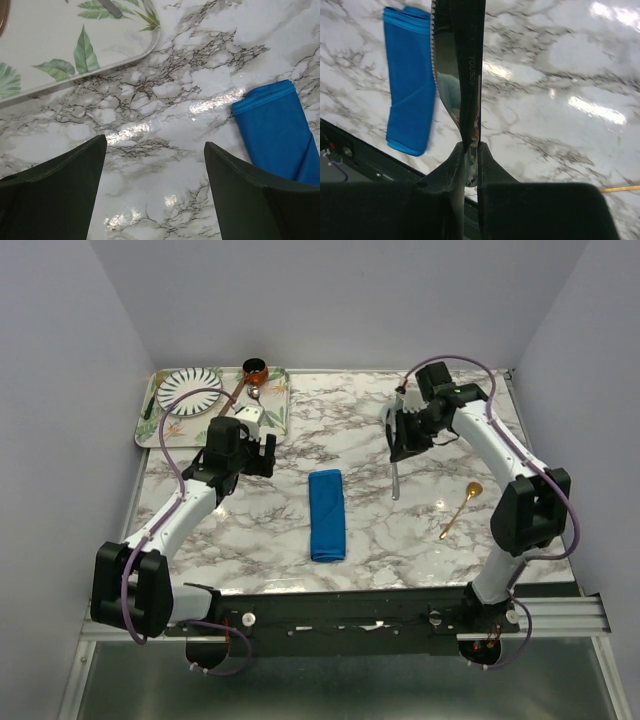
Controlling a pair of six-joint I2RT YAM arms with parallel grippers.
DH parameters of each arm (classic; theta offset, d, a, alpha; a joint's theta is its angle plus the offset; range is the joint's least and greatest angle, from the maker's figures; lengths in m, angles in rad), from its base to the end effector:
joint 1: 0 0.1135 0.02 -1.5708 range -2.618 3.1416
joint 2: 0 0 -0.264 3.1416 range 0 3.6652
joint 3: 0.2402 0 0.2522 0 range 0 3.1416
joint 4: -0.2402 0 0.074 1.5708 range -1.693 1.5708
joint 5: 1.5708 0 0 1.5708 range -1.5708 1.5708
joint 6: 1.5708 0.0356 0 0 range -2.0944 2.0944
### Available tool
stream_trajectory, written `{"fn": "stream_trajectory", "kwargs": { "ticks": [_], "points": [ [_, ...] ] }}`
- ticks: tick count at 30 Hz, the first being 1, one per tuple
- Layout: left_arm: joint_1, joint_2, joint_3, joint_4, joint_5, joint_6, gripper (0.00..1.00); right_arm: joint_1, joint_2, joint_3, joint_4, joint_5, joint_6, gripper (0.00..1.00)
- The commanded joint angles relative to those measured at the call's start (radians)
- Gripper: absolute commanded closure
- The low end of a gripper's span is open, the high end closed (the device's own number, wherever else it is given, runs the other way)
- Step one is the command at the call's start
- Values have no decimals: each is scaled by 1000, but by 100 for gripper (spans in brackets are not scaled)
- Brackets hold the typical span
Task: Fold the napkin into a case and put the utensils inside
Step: Insert the knife into the folded napkin.
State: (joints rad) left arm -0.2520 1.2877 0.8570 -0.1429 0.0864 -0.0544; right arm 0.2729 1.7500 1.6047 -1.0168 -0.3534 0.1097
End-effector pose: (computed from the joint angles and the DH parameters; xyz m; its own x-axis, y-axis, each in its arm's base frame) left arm 0.2760 -0.0742 0.2598 -0.5421 0.0836 -0.8362 0.2896 0.9527 -0.0924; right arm 0.3441 0.1091 0.2986 -0.9206 -0.1510 -0.3603 -0.2862 0.8883 0.3592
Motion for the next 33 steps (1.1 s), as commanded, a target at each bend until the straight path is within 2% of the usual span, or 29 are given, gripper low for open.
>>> {"fn": "stream_trajectory", "kwargs": {
  "ticks": [1, 6, 10, 18, 28, 33],
  "points": [
    [-3, -14, -32, 52, -42, -91, 9, 121, 114, 145, -34, -50, 155, 99],
    [-3, -31, -64, 63, -48, -131, 9, 210, 189, 225, -16, -41, 286, 99],
    [-3, -39, -93, 83, -63, -156, 9, 268, 267, 306, 21, 5, 312, 99],
    [-3, -47, -122, 97, -79, -160, 8, 302, 422, 442, 29, 94, 378, 99],
    [2, -113, -182, 121, -123, -168, 7, 368, 493, 489, 81, 195, 347, 99],
    [7, -134, -211, 126, -125, -165, 7, 376, 511, 454, 122, 205, 314, 99]
  ]
}}
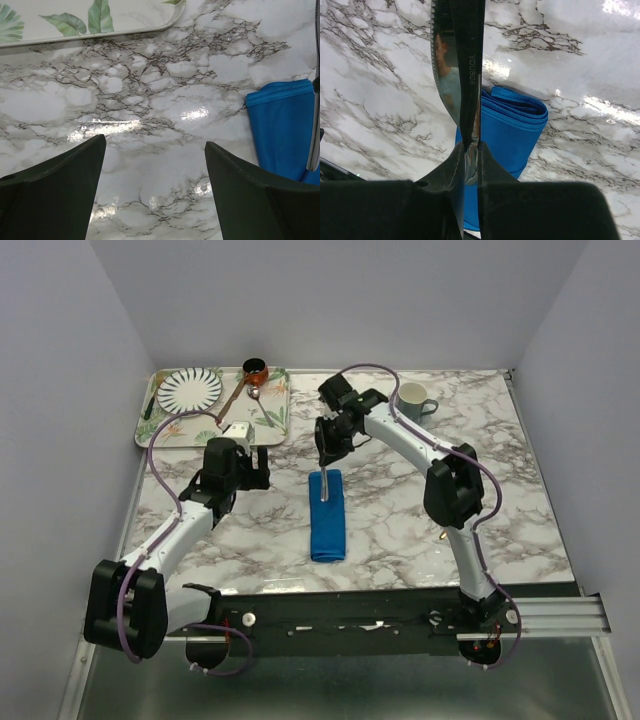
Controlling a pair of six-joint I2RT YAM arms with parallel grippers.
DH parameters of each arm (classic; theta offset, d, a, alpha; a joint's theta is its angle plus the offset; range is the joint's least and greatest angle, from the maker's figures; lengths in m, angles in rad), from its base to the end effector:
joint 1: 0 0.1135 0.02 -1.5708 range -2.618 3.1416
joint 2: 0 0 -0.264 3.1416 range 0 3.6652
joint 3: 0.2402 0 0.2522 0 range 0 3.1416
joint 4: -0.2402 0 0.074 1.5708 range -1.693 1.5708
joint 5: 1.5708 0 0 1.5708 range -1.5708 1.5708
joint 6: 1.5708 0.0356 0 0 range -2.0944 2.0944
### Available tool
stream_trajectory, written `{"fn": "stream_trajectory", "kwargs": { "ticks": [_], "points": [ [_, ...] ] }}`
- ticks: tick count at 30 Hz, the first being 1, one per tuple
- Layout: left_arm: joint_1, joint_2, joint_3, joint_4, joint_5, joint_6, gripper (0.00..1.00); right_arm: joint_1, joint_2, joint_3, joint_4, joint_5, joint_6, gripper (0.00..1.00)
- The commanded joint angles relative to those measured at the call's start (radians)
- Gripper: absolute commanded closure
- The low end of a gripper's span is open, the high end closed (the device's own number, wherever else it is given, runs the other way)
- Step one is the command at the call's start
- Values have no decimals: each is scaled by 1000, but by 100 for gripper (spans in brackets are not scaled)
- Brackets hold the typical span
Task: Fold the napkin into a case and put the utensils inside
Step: Insert the knife into the folded napkin.
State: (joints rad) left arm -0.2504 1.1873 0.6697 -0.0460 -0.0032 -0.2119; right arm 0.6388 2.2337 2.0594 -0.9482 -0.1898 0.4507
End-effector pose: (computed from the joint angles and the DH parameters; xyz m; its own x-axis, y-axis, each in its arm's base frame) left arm 0.2485 -0.0634 0.2307 -0.5576 -0.0745 -0.8268 0.1308 0.9756 -0.1761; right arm 0.3824 0.2924 0.2400 -0.9349 -0.1615 -0.3161 -0.2710 0.8998 0.3418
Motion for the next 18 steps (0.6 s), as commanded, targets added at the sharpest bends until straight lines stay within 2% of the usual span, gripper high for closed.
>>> {"fn": "stream_trajectory", "kwargs": {
  "ticks": [1, 18],
  "points": [
    [7, -41, -27, 34, -35, -9, 7, 15, 27, -7, 54, 41, -27, 99],
    [14, -68, -68, 69, -34, -18, 7, 61, -8, -152, 71, 52, -14, 99]
  ]
}}
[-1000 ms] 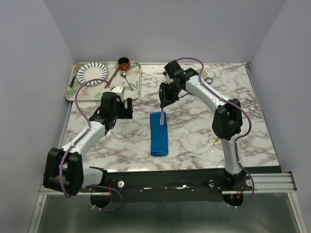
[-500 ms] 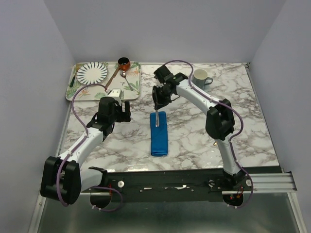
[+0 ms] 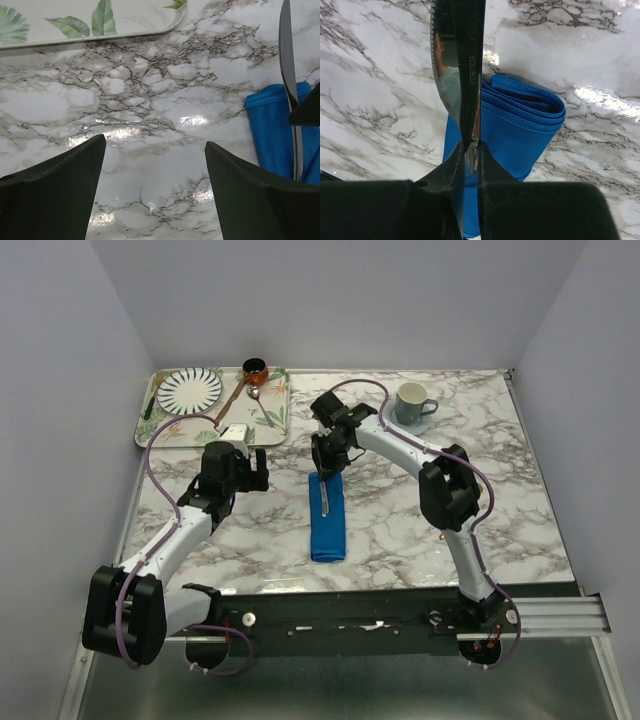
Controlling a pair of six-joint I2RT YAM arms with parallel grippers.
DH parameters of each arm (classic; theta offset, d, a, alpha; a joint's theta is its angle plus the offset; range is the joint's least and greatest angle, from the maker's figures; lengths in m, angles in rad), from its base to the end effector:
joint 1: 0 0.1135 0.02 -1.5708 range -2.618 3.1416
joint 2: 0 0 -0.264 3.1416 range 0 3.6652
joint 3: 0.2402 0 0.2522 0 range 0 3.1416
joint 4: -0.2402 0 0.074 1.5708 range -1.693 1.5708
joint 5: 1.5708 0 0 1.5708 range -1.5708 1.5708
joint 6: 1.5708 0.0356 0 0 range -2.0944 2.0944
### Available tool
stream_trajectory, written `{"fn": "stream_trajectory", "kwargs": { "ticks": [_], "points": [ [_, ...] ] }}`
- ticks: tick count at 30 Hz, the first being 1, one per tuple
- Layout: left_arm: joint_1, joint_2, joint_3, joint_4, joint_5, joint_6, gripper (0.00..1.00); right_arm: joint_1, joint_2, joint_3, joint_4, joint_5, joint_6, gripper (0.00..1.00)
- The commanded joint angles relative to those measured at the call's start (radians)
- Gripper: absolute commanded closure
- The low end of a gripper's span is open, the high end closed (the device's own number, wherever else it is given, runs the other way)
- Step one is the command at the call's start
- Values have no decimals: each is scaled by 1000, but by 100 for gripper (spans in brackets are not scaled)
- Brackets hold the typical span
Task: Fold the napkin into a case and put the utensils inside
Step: Insert the knife into the folded napkin.
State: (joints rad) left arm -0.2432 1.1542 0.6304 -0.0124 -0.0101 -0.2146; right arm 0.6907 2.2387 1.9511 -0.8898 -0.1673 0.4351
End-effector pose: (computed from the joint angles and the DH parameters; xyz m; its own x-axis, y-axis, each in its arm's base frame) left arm 0.2423 -0.0597 0.2284 -0.5339 -0.0869 -0.8410 0.1215 0.9765 -0.1780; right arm 0.3641 0.3086 0.2081 -0.9311 -0.2304 -0.2828 -0.3142 0.9004 0.3010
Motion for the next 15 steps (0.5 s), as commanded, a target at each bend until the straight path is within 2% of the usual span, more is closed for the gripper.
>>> {"fn": "stream_trajectory", "kwargs": {
  "ticks": [1, 15],
  "points": [
    [5, -39, -31, 37, -27, -17, 7, 12, -17, -56, 12, 29, 2, 99],
    [5, -42, -54, 60, -21, -32, 7, 41, -100, -146, 2, 23, 36, 99]
  ]
}}
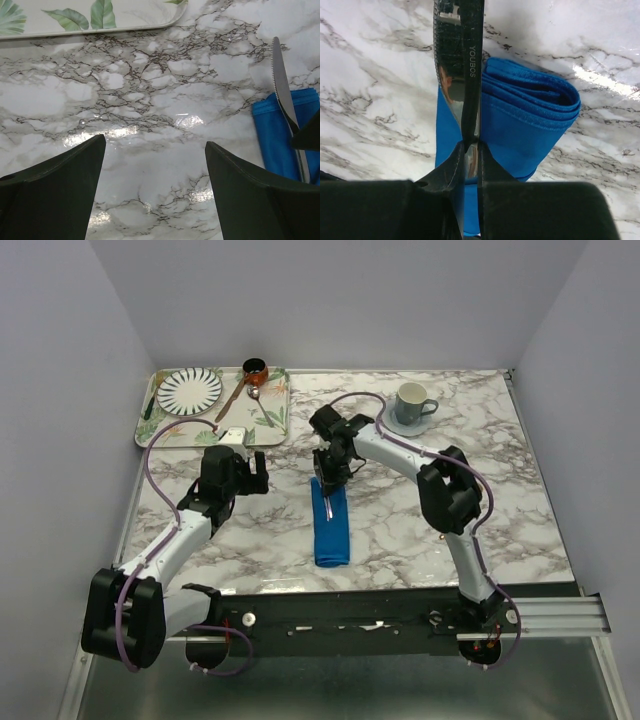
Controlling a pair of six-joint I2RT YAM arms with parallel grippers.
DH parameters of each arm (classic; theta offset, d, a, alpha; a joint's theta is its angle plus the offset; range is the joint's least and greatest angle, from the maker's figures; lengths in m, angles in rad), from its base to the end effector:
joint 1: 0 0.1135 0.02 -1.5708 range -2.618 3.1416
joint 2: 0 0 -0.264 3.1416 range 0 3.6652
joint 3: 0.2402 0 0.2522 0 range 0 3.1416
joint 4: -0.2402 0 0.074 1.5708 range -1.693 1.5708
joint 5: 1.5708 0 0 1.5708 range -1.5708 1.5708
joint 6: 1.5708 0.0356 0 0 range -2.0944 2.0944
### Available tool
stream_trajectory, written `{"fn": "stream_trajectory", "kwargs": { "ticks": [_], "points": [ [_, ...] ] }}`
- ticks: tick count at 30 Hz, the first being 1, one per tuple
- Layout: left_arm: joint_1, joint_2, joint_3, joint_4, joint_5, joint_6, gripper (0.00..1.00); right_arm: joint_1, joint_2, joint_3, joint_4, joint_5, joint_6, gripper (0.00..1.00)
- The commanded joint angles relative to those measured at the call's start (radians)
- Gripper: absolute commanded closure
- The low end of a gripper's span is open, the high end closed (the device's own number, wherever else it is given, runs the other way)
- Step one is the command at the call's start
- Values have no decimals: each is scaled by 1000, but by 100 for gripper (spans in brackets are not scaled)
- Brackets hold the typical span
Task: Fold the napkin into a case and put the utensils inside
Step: Insert the knife into the folded napkin.
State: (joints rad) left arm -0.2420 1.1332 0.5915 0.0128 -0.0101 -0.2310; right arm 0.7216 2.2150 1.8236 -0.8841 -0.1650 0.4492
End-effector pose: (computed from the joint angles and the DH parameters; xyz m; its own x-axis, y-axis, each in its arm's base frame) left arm 0.2366 -0.0580 0.2224 -0.5298 -0.1050 -0.8416 0.1129 0.9747 -0.1927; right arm 0.3412 0.3080 0.1822 -0.9455 -0.2614 -0.1939 -0.3074 0.9131 0.2679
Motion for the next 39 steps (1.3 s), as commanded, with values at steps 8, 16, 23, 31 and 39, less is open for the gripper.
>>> {"fn": "stream_trajectory", "kwargs": {
  "ticks": [8, 16, 23, 31, 39],
  "points": [
    [4, -12, -22, 47, -11, -22, 7, 13, -110, -99, -18, 4, 40, 99],
    [4, 10, -24, 61, 4, -34, 7, 15, -117, -144, -16, -25, 51, 99],
    [4, 17, -36, 76, 10, -48, 7, 29, -144, -159, -24, -34, 66, 99],
    [4, 16, -55, 92, 35, -65, 7, 36, -158, -202, -29, -39, 91, 99],
    [4, 27, -53, 104, 47, -77, 7, 36, -170, -250, -32, -16, 105, 79]
  ]
}}
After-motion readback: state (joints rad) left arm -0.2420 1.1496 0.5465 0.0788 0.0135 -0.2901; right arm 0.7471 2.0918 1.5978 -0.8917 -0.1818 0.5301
